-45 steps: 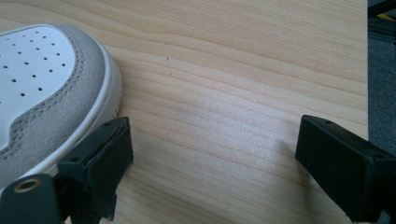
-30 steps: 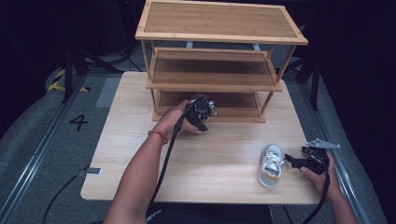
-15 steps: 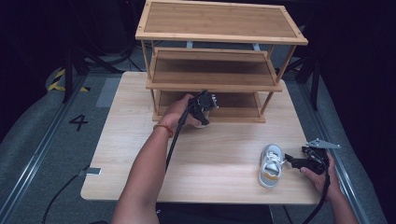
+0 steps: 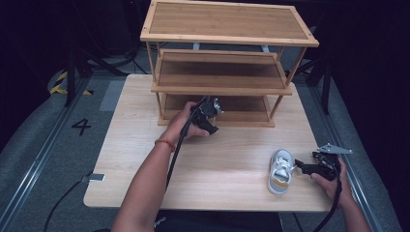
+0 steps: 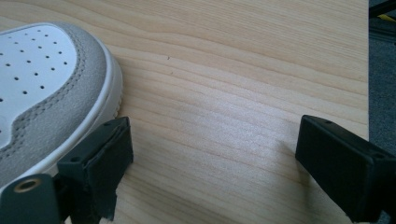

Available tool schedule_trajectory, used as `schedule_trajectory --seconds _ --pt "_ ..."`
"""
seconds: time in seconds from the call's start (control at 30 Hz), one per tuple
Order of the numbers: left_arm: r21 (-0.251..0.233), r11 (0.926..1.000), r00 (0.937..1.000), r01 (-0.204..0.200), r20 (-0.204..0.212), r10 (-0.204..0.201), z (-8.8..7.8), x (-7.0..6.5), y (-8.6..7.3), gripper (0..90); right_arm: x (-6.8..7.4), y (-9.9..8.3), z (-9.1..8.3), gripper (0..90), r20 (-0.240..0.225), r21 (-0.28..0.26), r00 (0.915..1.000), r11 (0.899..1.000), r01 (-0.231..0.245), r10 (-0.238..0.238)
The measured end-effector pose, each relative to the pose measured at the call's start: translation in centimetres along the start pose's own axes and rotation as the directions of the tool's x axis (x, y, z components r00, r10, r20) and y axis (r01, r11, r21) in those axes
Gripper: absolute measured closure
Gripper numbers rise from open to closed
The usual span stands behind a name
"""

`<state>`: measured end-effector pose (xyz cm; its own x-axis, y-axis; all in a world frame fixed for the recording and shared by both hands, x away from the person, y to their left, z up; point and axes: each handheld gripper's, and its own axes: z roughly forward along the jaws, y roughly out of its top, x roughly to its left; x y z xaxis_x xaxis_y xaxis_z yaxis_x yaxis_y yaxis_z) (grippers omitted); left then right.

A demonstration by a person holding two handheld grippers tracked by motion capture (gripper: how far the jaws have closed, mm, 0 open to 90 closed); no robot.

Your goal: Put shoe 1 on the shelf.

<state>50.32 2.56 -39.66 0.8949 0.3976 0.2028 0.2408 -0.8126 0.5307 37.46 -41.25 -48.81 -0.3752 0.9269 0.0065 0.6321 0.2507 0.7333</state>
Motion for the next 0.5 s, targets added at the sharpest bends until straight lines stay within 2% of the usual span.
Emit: schedule_trajectory --seconds 0.07,0.1,0.17,0.23,0.27,0.3,0.33,0.37,0.43,0.47,0.5 --pt "-0.061 0.9969 0.9987 0.05 -0.008 -0.051 -0.7 -0.2 -0.6 29.5 0.0 0.0 0.0 11.5 0.0 0.0 1.0 1.0 0.0 0.0" --pt "-0.096 0.9927 0.9971 0.072 -0.018 -0.074 -1.1 -0.4 -0.9 28.5 0.0 0.0 0.0 11.5 0.0 0.0 1.0 1.0 0.0 0.0" --pt "-0.138 0.9847 0.9933 0.106 -0.032 -0.112 -1.8 -0.6 -1.7 25.7 0.0 0.0 0.0 11.5 0.0 0.0 1.0 1.0 0.001 -0.001" --pt "-0.185 0.9687 0.9849 0.166 -0.019 -0.172 -2.0 -1.0 -2.6 24.1 0.0 0.0 0.0 11.5 0.0 0.0 1.0 1.0 0.0 0.0" --pt "-0.2 0.9629 0.9811 0.181 -0.031 -0.191 -1.8 -1.2 -3.1 21.4 0.0 0.0 0.0 11.5 0.0 0.0 1.0 1.0 0.0 0.0" --pt "-0.192 0.9605 0.9754 0.201 -0.051 -0.214 -1.6 -1.5 -3.5 17.5 0.0 0.0 0.0 11.5 0.0 0.0 1.0 1.0 0.0 0.0" --pt "-0.202 0.9548 0.9697 0.218 -0.065 -0.236 -1.1 -1.9 -3.9 17.0 0.0 0.0 0.0 11.5 0.0 0.0 1.0 1.0 0.0 0.0" --pt "-0.199 0.956 0.9688 0.215 -0.08 -0.235 -0.7 -2.0 -4.2 17.5 0.0 0.0 0.0 11.5 0.0 0.0 1.0 1.0 0.0 0.0" --pt "-0.191 0.9494 0.9573 0.249 -0.1 -0.271 0.3 -2.4 -4.7 17.6 0.0 0.0 0.0 11.5 0.0 0.0 1.0 1.0 0.0 0.0" --pt "-0.19 0.9431 0.9483 0.273 -0.111 -0.297 0.9 -2.5 -4.9 17.5 0.0 0.0 0.0 11.5 0.001 0.001 1.0 1.0 0.0 0.0" --pt "-0.205 0.9313 0.9343 0.301 -0.132 -0.331 1.4 -2.6 -5.2 15.4 0.0 0.0 0.0 11.5 0.001 0.001 1.0 1.0 0.0 0.0"
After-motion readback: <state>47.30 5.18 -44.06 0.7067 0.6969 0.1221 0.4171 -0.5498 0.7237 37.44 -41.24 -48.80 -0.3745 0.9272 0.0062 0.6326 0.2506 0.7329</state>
